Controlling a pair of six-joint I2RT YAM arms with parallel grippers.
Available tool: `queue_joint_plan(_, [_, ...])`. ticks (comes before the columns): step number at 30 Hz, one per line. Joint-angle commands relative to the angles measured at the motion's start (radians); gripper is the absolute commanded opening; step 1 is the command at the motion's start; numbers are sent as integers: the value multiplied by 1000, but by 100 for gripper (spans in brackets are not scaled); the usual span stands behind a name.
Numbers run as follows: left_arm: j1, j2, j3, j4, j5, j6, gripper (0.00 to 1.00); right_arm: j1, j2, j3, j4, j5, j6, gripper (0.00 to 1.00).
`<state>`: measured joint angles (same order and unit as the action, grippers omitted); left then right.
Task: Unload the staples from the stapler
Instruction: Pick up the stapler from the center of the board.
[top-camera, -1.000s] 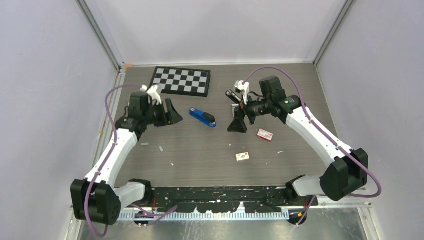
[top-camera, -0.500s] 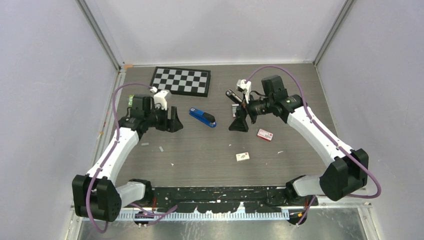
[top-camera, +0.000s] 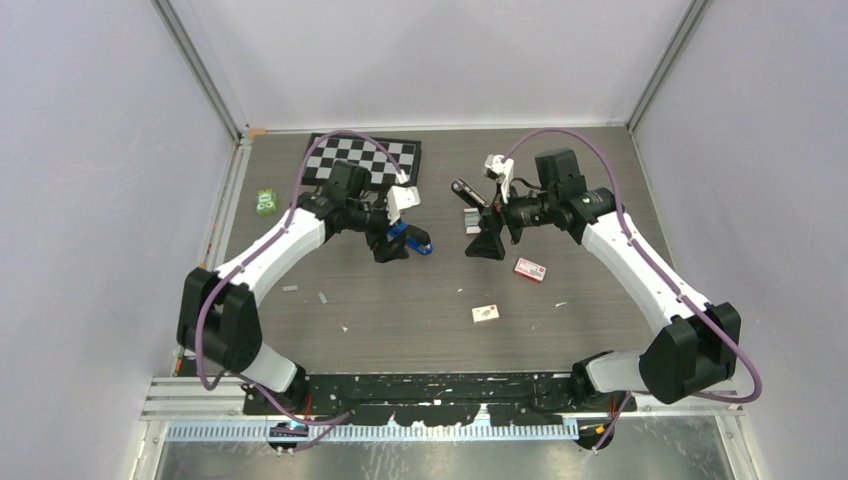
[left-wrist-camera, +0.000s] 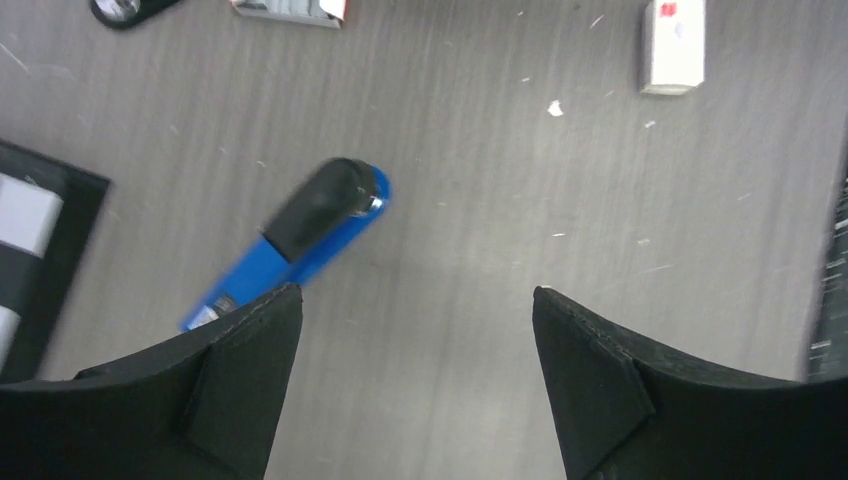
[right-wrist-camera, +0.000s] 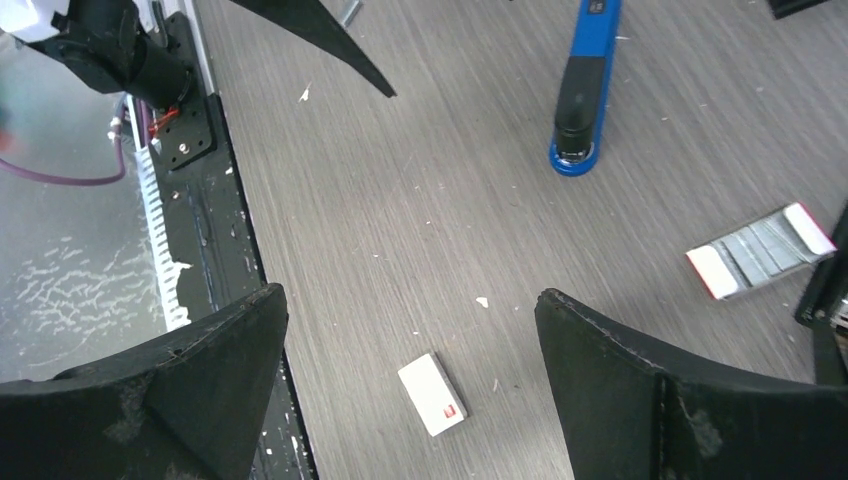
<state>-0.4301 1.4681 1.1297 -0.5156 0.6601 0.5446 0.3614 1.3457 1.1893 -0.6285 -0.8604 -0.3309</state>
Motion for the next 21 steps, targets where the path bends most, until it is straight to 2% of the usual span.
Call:
queue_joint_plan(1, [7,99,106,-109,65,462,87,-43,-62,29,16,-50,0,98])
queue_joint_plan(4, [7,179,148,-115,69,601,88,-53,-63,28,16,-57,2,98])
queue_joint_plan(7, [7,275,233,-162,94,629,86,-63,-65,29,15,-61,2,98])
queue_joint_plan(10, [5,354,297,-182,112,635,84,-78,-65,28,16,-69,5,98])
queue_joint_plan(14, [-7,455,379,-221,96,625,77,-92,-62,29,18,-79,10,98])
queue_joint_plan(21, [-35,481,334,-116,23,604,75,-104,-56,25,21,-90,13,98])
